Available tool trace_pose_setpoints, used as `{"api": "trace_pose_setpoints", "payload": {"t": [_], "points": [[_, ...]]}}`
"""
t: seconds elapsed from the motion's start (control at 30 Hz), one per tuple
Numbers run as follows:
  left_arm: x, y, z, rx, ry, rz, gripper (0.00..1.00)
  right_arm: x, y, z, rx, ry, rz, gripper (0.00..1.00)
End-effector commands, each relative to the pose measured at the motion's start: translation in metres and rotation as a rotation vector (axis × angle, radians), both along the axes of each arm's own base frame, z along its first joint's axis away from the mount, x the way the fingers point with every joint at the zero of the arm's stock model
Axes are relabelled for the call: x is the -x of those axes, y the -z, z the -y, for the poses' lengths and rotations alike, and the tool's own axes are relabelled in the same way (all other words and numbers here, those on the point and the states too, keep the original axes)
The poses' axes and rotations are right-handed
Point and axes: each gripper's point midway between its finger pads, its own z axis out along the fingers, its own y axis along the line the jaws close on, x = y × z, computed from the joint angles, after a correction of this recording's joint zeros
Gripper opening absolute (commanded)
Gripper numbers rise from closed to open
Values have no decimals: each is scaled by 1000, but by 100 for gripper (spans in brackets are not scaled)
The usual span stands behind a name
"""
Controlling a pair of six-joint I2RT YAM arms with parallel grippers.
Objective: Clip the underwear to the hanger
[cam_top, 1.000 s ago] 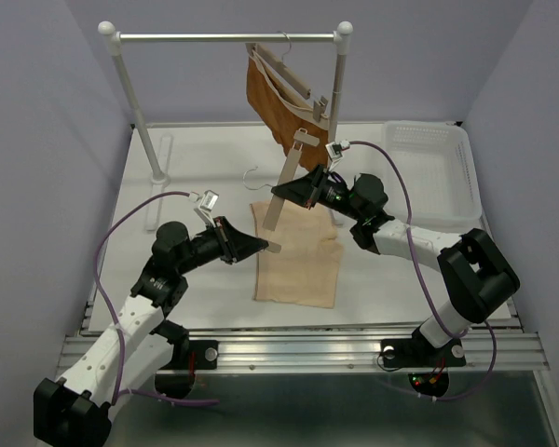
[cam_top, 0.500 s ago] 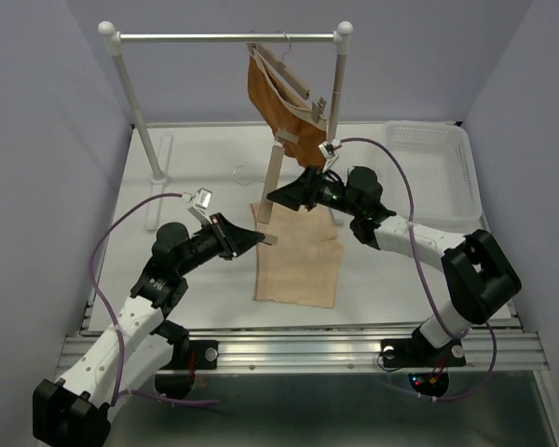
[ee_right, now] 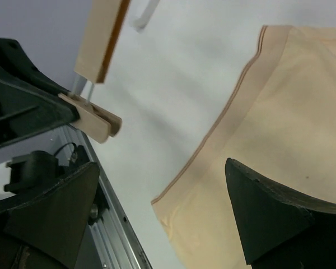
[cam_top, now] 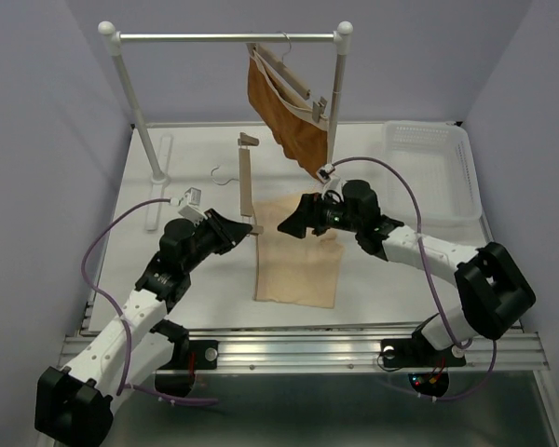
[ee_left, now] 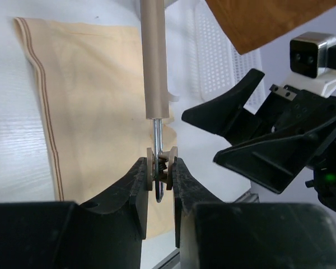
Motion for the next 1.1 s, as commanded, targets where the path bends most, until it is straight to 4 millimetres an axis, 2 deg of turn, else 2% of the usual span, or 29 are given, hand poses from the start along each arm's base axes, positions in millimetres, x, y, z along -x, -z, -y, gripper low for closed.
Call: {"api": "trace_pose_setpoints", "payload": {"t": [0.0, 0.03, 0.07, 0.13, 0.17, 0.3, 0.53, 0.63, 0.9, 1.0, 1.07], "points": [[-9, 7, -18, -25, -97, 15, 0, 7, 42, -2, 113, -40, -33, 100], [-8, 7, -20, -18, -105, 16, 0, 9, 55, -7, 134, -59, -50, 100], [-6, 15, -22, -19, -109, -1, 0, 9, 60, -10, 148, -63, -48, 100], [-3, 24, -24, -9, -117, -28, 0, -2, 67, -12, 172, -39, -41, 100], [-1, 26, -24, -11, -113, -34, 0, -7, 80, -11, 201, -20, -55, 100], [4, 39, -30, -15, -137, -67, 0, -35, 101, -4, 284, 97, -38, 100], [9, 48, -39, -32, -169, -95, 0, -64, 125, 5, 368, 196, -37, 100], [10, 51, -40, -43, -172, -103, 0, -83, 128, 10, 371, 245, -50, 100], [9, 57, -45, -72, -188, -129, 0, -114, 103, 6, 403, 273, 77, 100], [10, 58, -48, -81, -197, -147, 0, -109, 90, -2, 402, 189, 131, 100], [12, 60, -51, -97, -213, -178, 0, -95, 84, -8, 410, 108, 173, 100]]}}
